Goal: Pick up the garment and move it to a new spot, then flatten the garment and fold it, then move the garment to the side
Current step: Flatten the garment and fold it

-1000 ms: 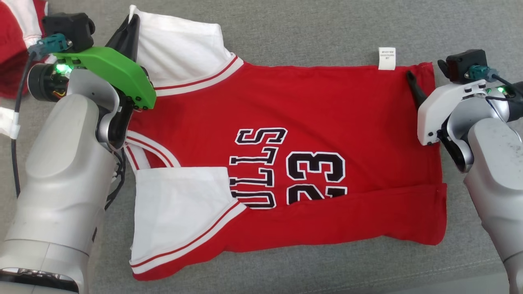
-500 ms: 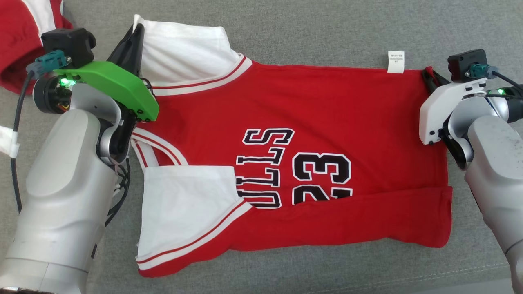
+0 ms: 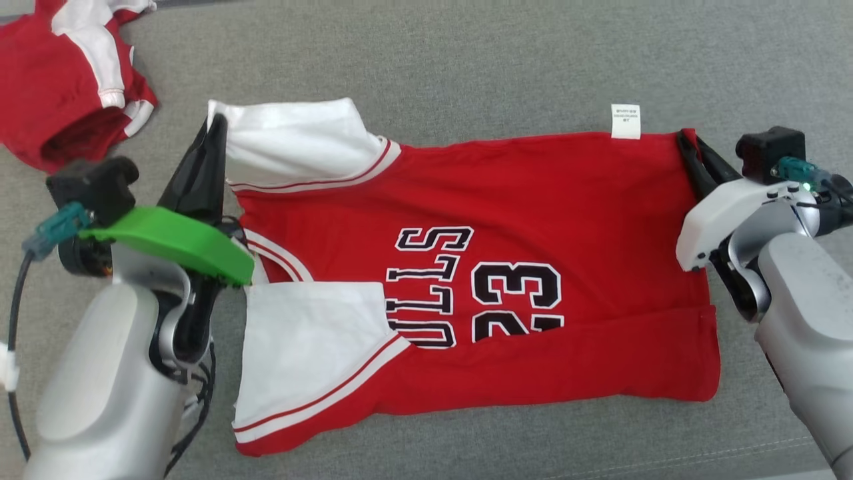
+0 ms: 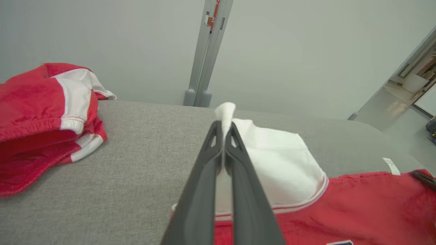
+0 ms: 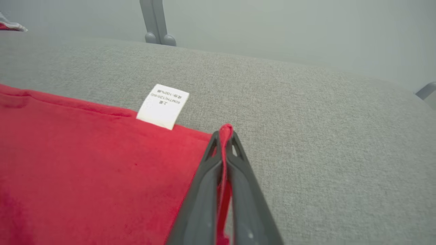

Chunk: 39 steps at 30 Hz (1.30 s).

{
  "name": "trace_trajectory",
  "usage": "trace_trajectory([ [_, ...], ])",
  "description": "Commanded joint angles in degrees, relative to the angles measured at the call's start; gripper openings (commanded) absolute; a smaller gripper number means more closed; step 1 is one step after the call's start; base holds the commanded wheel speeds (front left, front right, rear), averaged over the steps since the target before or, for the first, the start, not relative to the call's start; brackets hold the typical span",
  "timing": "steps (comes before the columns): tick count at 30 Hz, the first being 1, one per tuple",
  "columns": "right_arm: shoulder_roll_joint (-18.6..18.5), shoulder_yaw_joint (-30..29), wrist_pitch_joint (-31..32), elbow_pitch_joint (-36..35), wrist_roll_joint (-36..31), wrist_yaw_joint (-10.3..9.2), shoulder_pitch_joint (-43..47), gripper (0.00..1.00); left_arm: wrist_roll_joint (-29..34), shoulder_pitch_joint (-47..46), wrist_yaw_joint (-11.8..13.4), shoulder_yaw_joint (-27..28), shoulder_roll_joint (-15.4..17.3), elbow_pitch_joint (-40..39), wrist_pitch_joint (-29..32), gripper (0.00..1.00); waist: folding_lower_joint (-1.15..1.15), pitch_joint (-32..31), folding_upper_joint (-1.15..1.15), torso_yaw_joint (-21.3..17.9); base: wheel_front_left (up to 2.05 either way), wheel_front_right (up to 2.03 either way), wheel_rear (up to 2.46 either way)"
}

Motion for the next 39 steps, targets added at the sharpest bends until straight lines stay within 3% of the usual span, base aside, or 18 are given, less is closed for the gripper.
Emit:
trace_trajectory([
  [1, -0.7, -0.2, -0.9, -1.6, 1.1, -0.10, 2.2, 0.00, -0.2, 3.2, 0.8, 0.3, 0.9, -2.6, -0.3, 0.00, 0.00, -1.7, 0.00, 0.0, 0.00, 0.00, 0.00],
  [9, -1.8, -3.4, -1.9, -12.0, 3.4, -0.09, 13.8, 0.00, -2.2, 19.1, 5.5, 1.0, 1.7, -16.7, -1.1, 0.00, 0.00, -4.7, 0.00, 0.2, 0.00, 0.00, 0.00],
  [16, -1.1, -7.3, 0.3, -20.4, 3.4, -0.09, 23.6, 0.00, -3.8, 29.3, 8.1, 0.8, 0.4, -20.7, -2.3, 0.00, 0.00, -6.1, 0.00, 0.7, 0.00, 0.00, 0.00],
  [33, 1.8, -10.7, 2.9, -24.4, 0.6, -0.09, 30.4, 0.00, -6.3, 34.9, 6.8, -1.5, -2.3, -13.3, -3.9, 0.00, 0.00, -7.9, 0.00, 1.2, 0.00, 0.00, 0.00],
  [34, 1.9, -10.7, 2.7, -24.3, 0.5, -0.09, 30.6, 0.09, -6.4, 35.0, 6.7, -1.6, -2.5, -12.8, -3.9, 0.00, 0.00, -8.0, 0.00, 1.2, 0.00, 0.00, 0.00],
  [35, 2.0, -10.7, 2.6, -24.2, 0.4, -0.09, 30.9, 0.23, -6.5, 35.1, 6.7, -1.6, -2.6, -12.5, -4.1, 0.03, 0.00, -8.1, 0.00, 1.2, 0.00, 0.00, 0.00],
  [36, 2.1, -10.8, 2.4, -24.2, 0.4, -0.09, 31.1, 0.35, -6.7, 35.4, 6.5, -1.6, -2.6, -12.2, -4.2, 0.26, 0.00, -8.2, 0.00, 1.2, 0.00, 0.00, 0.00],
  [37, 2.2, -10.9, 2.1, -24.1, 0.3, -0.09, 31.4, 0.47, -6.8, 35.6, 6.3, -1.6, -2.6, -11.9, -4.3, 0.59, 0.00, -8.3, 0.00, 1.2, 0.00, 0.00, 0.00],
  [38, 2.4, -11.2, 1.9, -24.1, 0.2, -0.09, 31.7, 0.94, -6.9, 35.9, 6.2, -1.6, -2.6, -11.7, -4.5, 1.00, 0.00, -8.4, 0.00, 1.2, 0.00, 0.00, 0.00],
  [39, 2.5, -11.5, 1.7, -24.1, 0.2, -0.09, 32.0, 1.00, -6.9, 36.2, 6.2, -1.5, -2.6, -11.6, -4.7, 1.00, 0.00, -8.5, 0.00, 1.1, 0.00, 0.00, 0.00],
])
